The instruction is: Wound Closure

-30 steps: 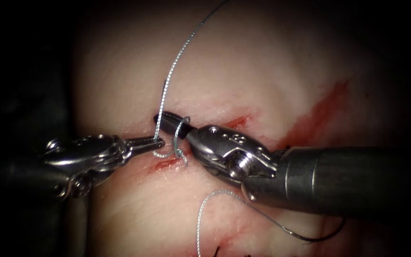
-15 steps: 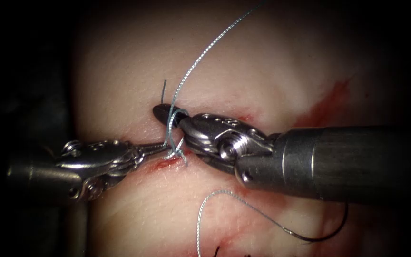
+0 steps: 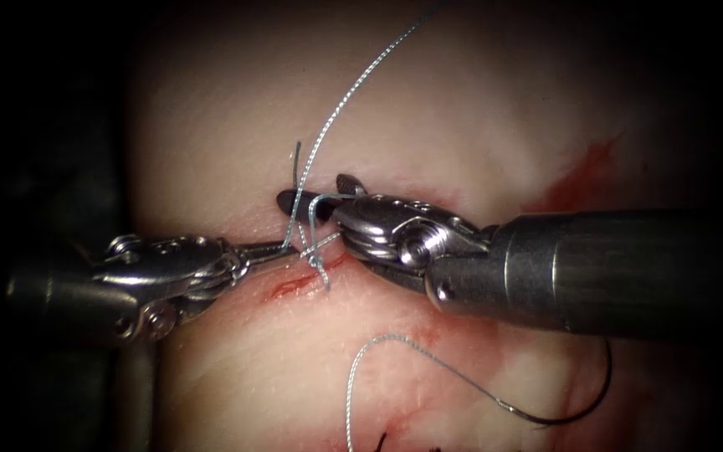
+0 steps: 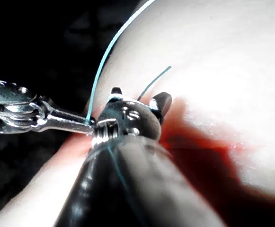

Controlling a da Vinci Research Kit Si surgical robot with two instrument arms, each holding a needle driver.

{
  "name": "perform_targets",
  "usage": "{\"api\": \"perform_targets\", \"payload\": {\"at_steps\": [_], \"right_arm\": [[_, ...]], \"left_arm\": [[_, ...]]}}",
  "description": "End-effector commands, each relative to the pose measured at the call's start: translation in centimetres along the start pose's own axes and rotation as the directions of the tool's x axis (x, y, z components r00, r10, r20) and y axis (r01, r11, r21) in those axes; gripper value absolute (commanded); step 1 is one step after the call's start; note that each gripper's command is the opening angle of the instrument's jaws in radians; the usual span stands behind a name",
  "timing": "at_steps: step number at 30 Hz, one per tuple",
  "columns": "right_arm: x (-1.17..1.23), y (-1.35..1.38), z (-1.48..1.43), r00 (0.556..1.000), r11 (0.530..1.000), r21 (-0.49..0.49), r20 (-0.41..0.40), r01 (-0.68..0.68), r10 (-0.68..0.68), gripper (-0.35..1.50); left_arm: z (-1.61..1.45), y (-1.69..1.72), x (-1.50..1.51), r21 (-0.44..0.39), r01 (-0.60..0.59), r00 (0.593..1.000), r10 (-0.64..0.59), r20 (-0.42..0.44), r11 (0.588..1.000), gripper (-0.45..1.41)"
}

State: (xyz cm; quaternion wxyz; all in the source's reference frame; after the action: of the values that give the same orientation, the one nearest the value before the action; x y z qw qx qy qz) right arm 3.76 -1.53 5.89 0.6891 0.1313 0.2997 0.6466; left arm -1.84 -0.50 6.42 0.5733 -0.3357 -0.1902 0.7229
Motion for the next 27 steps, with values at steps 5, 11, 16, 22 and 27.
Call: {"api": "perform_targets", "payload": {"at_steps": [5,11,16,22,27], "right_arm": [[-0.02,-0.12,0.17,1.0,1.0,-0.007,0.017,-0.008,0.008,0.87],[-0.13,-0.13,0.34,0.998,0.999,-0.04,0.046,-0.03,0.032,0.84],[-0.19,-0.12,0.39,0.998,0.999,-0.044,0.062,-0.027,0.03,-0.35],[-0.13,-0.16,0.29,0.999,0.999,0.027,0.006,-0.034,0.034,-0.35],[-0.14,-0.06,-0.12,0.999,0.996,0.077,-0.035,-0.038,0.041,-0.35]], "left_arm": [[0.08,0.02,-0.04,0.003,0.001,1.0,-0.001,0.003,1.0,-0.45],[0.1,0.05,-0.04,0.009,0.004,1.0,-0.004,0.003,1.0,-0.45],[0.1,0.06,-0.06,0.012,0.005,1.0,-0.005,0.012,1.0,-0.45],[0.09,0.04,-0.09,0.016,0.002,1.0,-0.003,0.022,1.0,-0.45],[-0.14,-0.18,0.15,0.096,0.003,1.0,-0.003,0.004,0.995,-0.45]]}}
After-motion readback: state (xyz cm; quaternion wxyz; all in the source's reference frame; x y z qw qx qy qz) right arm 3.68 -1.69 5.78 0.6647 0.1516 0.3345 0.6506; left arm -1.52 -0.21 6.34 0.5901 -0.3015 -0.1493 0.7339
